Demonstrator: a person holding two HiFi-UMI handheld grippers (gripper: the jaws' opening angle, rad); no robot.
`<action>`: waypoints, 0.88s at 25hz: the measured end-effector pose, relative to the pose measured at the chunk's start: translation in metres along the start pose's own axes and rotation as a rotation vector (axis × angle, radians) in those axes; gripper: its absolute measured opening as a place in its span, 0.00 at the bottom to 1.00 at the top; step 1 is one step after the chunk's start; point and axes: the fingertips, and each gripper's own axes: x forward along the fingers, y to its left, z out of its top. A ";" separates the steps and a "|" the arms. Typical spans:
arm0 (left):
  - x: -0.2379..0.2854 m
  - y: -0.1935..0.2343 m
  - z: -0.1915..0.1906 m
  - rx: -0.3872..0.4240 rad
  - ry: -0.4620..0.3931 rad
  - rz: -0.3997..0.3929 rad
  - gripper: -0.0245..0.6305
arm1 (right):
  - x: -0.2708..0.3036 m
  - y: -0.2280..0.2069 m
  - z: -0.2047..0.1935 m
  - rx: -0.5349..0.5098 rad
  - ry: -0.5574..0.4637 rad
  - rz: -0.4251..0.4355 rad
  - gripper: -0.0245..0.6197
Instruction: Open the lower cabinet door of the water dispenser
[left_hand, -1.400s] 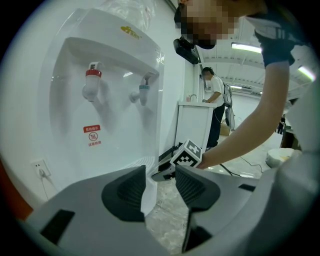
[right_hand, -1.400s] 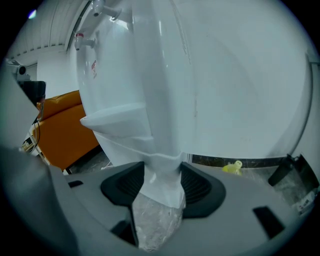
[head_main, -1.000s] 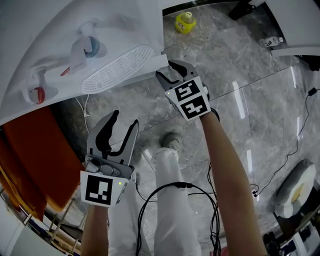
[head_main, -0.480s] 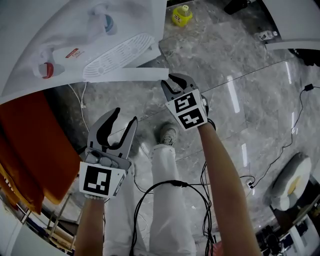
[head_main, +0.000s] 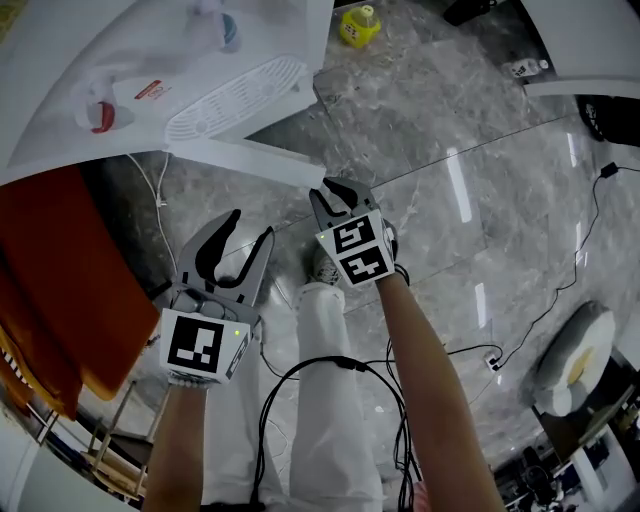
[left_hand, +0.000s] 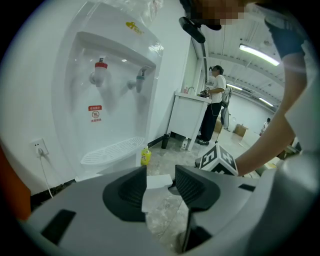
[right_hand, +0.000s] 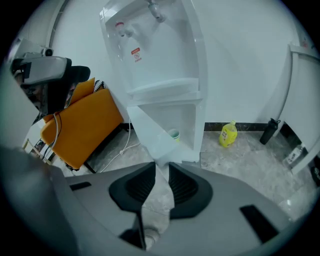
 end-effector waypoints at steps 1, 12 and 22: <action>0.000 -0.001 -0.002 -0.002 0.008 -0.001 0.32 | -0.001 0.005 -0.002 0.004 0.000 0.006 0.17; 0.014 -0.018 -0.040 -0.099 0.108 0.030 0.33 | -0.007 0.027 -0.016 -0.008 0.030 0.068 0.15; 0.048 -0.027 -0.064 -0.413 0.185 0.141 0.36 | -0.043 0.011 -0.004 0.090 -0.011 0.116 0.04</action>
